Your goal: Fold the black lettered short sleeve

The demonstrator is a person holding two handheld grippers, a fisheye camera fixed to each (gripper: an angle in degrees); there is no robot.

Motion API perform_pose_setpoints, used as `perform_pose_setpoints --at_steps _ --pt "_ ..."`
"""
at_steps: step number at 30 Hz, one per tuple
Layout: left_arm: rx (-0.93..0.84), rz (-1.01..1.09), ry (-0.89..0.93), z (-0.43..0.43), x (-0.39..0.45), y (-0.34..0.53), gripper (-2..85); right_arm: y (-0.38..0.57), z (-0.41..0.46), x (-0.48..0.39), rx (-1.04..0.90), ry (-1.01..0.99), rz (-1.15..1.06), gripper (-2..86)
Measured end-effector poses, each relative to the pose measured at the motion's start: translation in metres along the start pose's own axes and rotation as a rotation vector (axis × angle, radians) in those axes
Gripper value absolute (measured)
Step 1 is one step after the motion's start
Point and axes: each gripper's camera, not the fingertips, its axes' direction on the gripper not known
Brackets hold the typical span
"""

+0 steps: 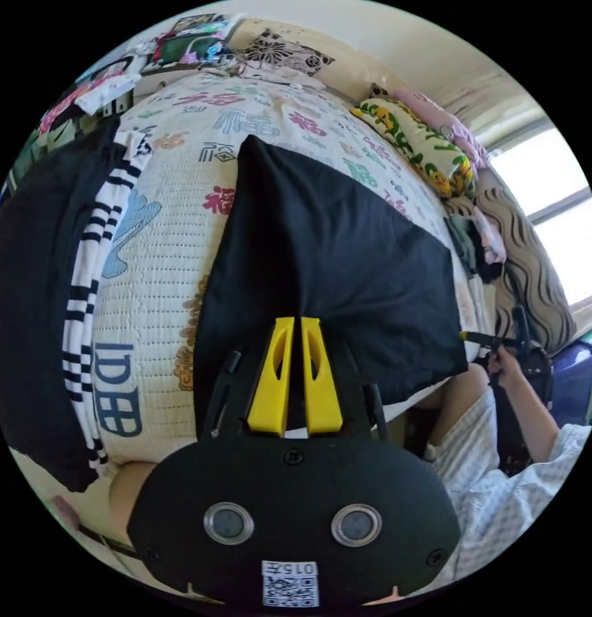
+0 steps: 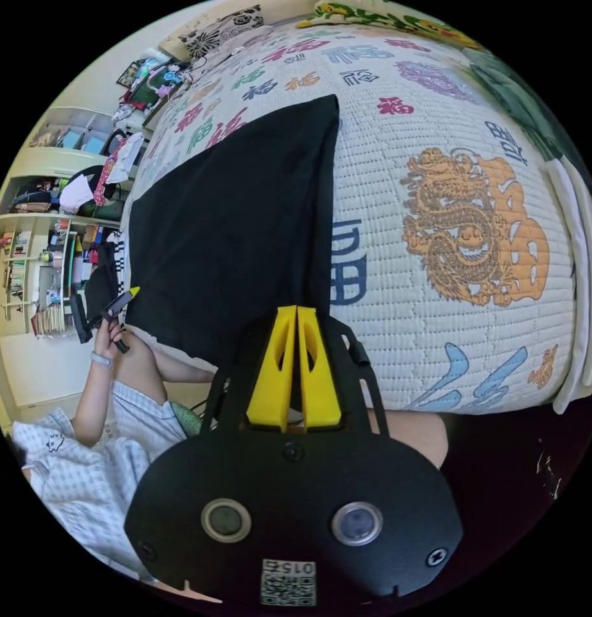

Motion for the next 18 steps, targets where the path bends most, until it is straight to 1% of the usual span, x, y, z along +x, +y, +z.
perform_pose_setpoints --at_steps 3,4,5,6,7,8,9,10,12,14,15,17,18 --pt "0.039 -0.073 0.067 -0.007 -0.008 0.011 5.3 -0.005 -0.005 -0.026 0.030 0.014 0.047 -0.4" --pt "0.119 -0.097 0.055 -0.023 -0.009 0.023 6.3 -0.007 -0.016 -0.044 0.084 -0.004 0.009 -0.3" --pt "0.204 -0.138 -0.015 -0.042 -0.008 0.040 7.2 -0.012 -0.026 -0.067 0.126 -0.028 -0.055 -0.1" --pt "0.240 -0.163 -0.057 -0.050 -0.007 0.049 8.0 -0.015 -0.030 -0.080 0.141 -0.039 -0.083 0.1" --pt "0.299 -0.211 -0.118 -0.060 -0.006 0.067 9.7 -0.026 -0.035 -0.106 0.159 -0.055 -0.139 0.5" --pt "0.334 -0.269 -0.140 -0.060 -0.007 0.083 11.7 -0.040 -0.035 -0.135 0.164 -0.068 -0.199 1.1" --pt "0.341 -0.298 -0.137 -0.057 -0.009 0.091 12.8 -0.047 -0.033 -0.151 0.162 -0.075 -0.229 1.5" --pt "0.333 -0.350 -0.126 -0.045 -0.014 0.102 13.6 -0.064 -0.026 -0.184 0.149 -0.092 -0.293 2.3" --pt "0.309 -0.433 -0.152 -0.025 -0.022 0.116 14.4 -0.089 -0.009 -0.235 0.111 -0.107 -0.377 3.6" --pt "0.348 -0.514 -0.181 -0.010 -0.034 0.132 13.7 -0.121 0.022 -0.303 0.042 -0.120 -0.484 4.9" --pt "0.357 -0.528 -0.176 -0.009 -0.037 0.134 13.7 -0.128 0.030 -0.320 0.024 -0.110 -0.512 5.1" --pt "0.365 -0.581 -0.173 -0.001 -0.053 0.139 13.6 -0.155 0.065 -0.383 -0.022 -0.025 -0.594 5.5" --pt "0.360 -0.595 -0.164 0.002 -0.058 0.141 13.6 -0.162 0.073 -0.397 -0.034 -0.003 -0.611 5.5"
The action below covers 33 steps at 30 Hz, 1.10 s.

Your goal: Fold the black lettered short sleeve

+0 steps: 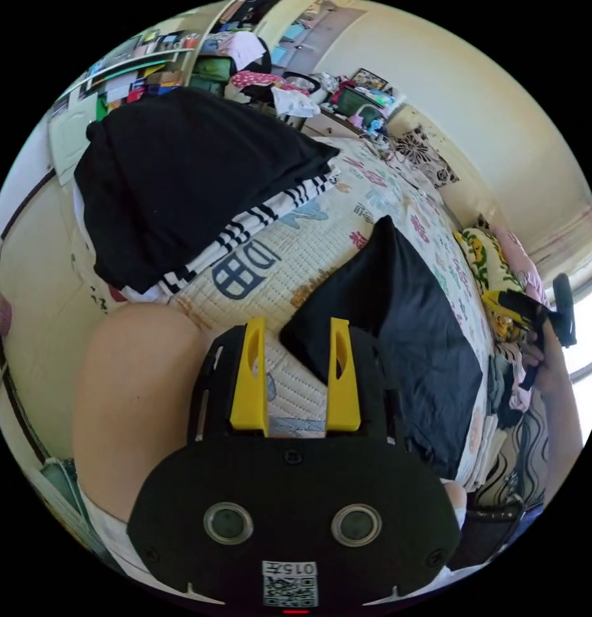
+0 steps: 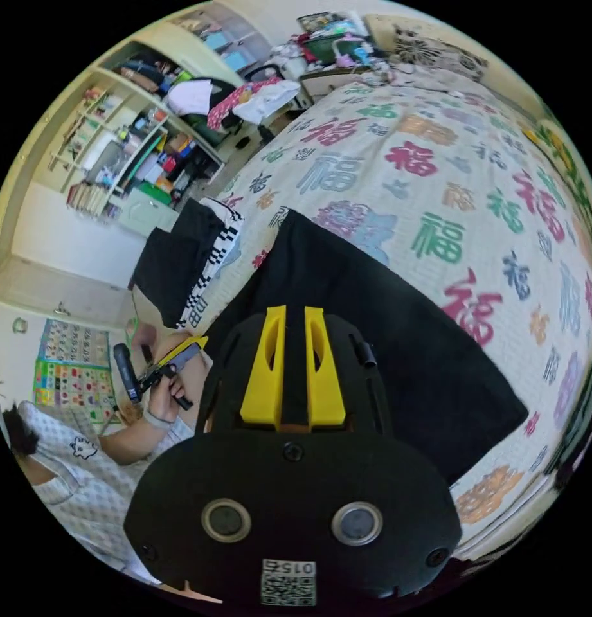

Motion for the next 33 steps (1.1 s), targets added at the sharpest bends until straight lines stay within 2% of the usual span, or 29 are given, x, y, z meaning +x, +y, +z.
perform_pose_setpoints --at_steps 2,5,7,9,12,19,24,29,33 --pt "0.006 -0.025 0.063 0.006 -0.016 0.003 12.9 -0.050 0.035 -0.025 -0.066 0.047 -0.043 5.5" --pt "-0.010 -0.017 0.039 0.023 -0.026 0.008 8.9 -0.104 0.077 -0.043 -0.121 0.086 -0.062 5.9" --pt "-0.008 -0.030 0.043 0.029 -0.034 0.011 5.6 -0.134 0.103 -0.046 -0.160 0.123 -0.037 7.1" --pt "-0.019 0.008 0.178 0.037 -0.041 0.014 1.8 -0.160 0.124 -0.045 -0.184 0.154 0.011 9.4" --pt "-0.011 0.015 0.181 0.045 -0.050 0.022 0.4 -0.196 0.150 -0.043 -0.201 0.175 0.054 11.4" --pt "0.014 -0.051 0.281 0.058 -0.087 0.042 -0.3 -0.236 0.202 -0.043 -0.352 0.297 0.016 4.6" --pt "0.036 0.066 0.418 0.046 -0.092 0.062 -0.5 -0.218 0.167 -0.029 -0.272 0.230 -0.050 3.6" --pt "0.120 0.402 0.546 0.019 -0.054 0.111 -0.5 -0.146 0.051 0.042 -0.025 -0.074 0.006 3.3" --pt "0.130 0.631 0.626 0.020 -0.014 0.154 -0.5 -0.068 -0.028 0.114 0.102 -0.220 0.066 3.2"
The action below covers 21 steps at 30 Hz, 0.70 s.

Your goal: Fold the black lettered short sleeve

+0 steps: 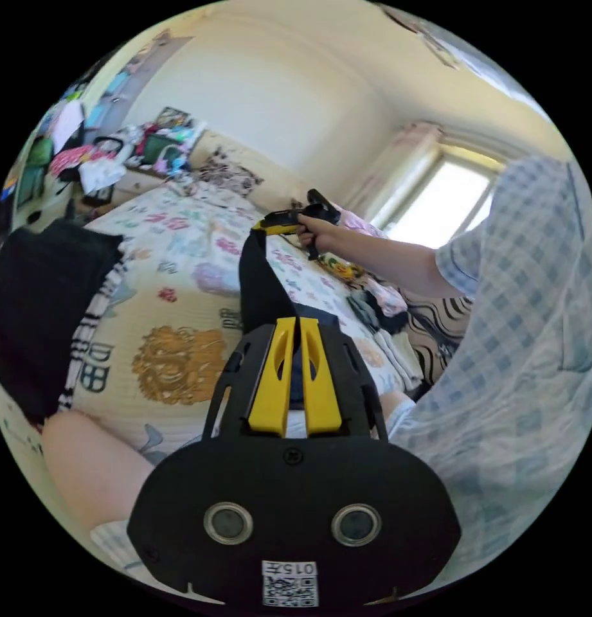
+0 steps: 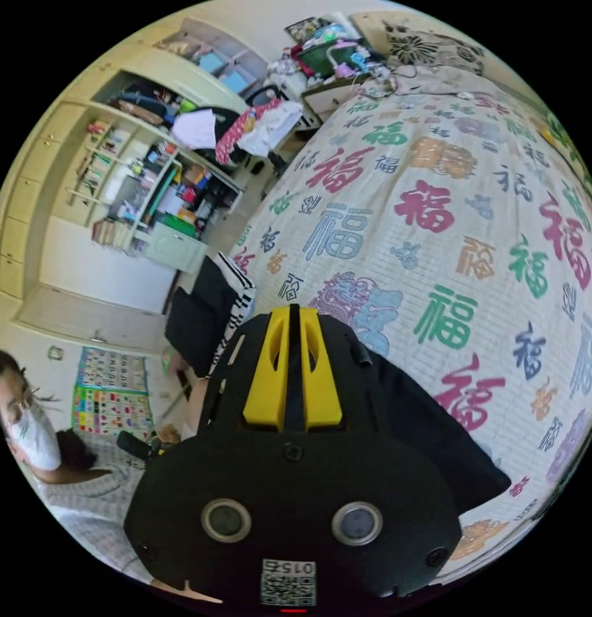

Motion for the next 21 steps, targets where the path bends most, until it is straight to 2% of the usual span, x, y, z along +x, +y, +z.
perform_pose_setpoints --at_steps 5,8,14,17,21 --pt "-0.136 0.230 0.223 0.077 0.065 0.033 -0.4 0.130 -0.118 0.120 0.156 -0.152 0.106 2.3" --pt "-0.271 0.349 0.317 0.140 0.101 0.060 -0.4 0.204 -0.153 0.200 0.213 -0.233 0.205 2.1" --pt "-0.467 0.527 0.326 0.258 0.159 0.121 -0.3 0.313 -0.172 0.342 0.301 -0.354 0.376 2.2" --pt "-0.501 0.566 0.309 0.297 0.172 0.139 -0.2 0.339 -0.173 0.383 0.352 -0.456 0.370 2.3" --pt "-0.528 0.572 0.285 0.339 0.175 0.154 0.1 0.350 -0.176 0.412 0.358 -0.484 0.337 2.8"
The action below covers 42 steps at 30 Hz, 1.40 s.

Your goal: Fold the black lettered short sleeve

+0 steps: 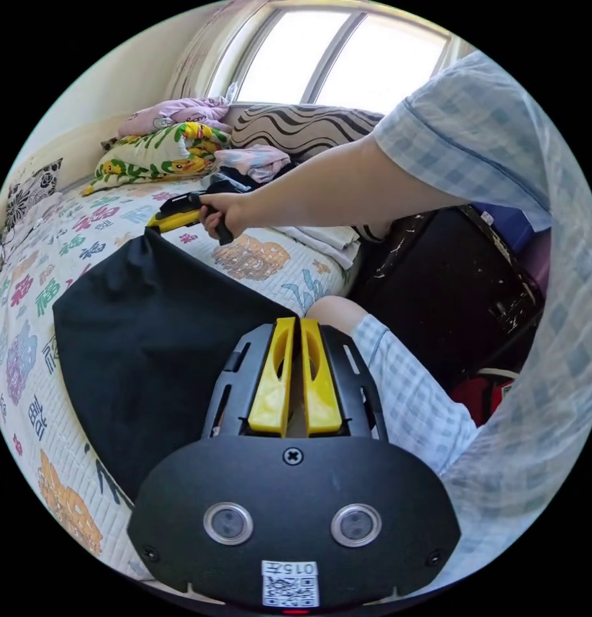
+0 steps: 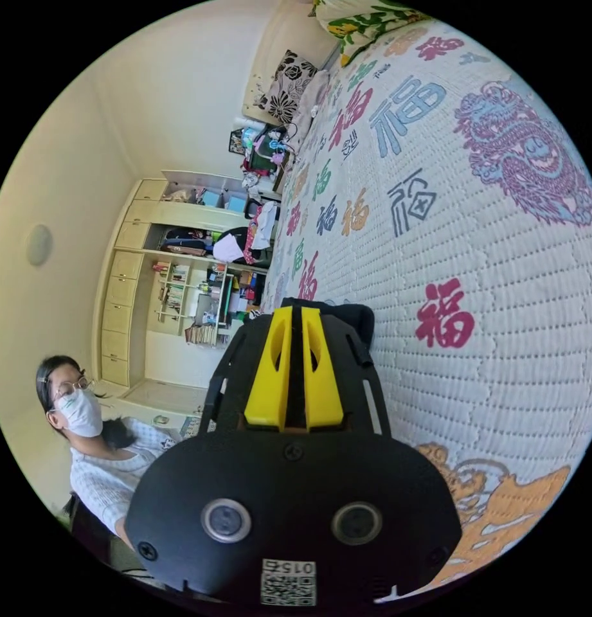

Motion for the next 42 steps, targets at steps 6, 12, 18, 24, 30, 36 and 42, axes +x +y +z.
perform_pose_setpoints --at_steps 6,12,18,24,30,36,42 --pt "-0.197 -0.029 0.056 0.084 -0.036 0.009 4.3 0.018 -0.053 0.020 0.057 0.068 0.056 5.9" --pt "-0.029 0.060 0.401 0.031 -0.109 -0.019 7.0 0.043 -0.090 -0.014 0.009 0.260 -0.002 12.6" --pt "-0.080 -0.104 -0.220 0.011 -0.303 -0.073 8.9 0.038 -0.064 -0.025 -0.010 0.250 0.000 10.8" --pt "-0.388 -0.116 -0.337 0.076 -0.411 -0.088 1.6 0.037 -0.073 -0.007 -0.006 0.268 0.086 1.9" --pt "-0.357 -0.156 -0.422 0.080 -0.449 -0.084 -0.5 0.038 -0.089 -0.015 -0.013 0.381 0.064 1.1" --pt "-0.090 -0.347 -0.328 -0.011 -0.475 -0.042 4.9 0.078 -0.129 -0.047 0.050 0.320 0.007 8.1" --pt "-0.002 -0.607 0.134 -0.066 -0.522 0.074 11.6 0.150 -0.142 -0.045 -0.051 0.184 0.033 11.9"
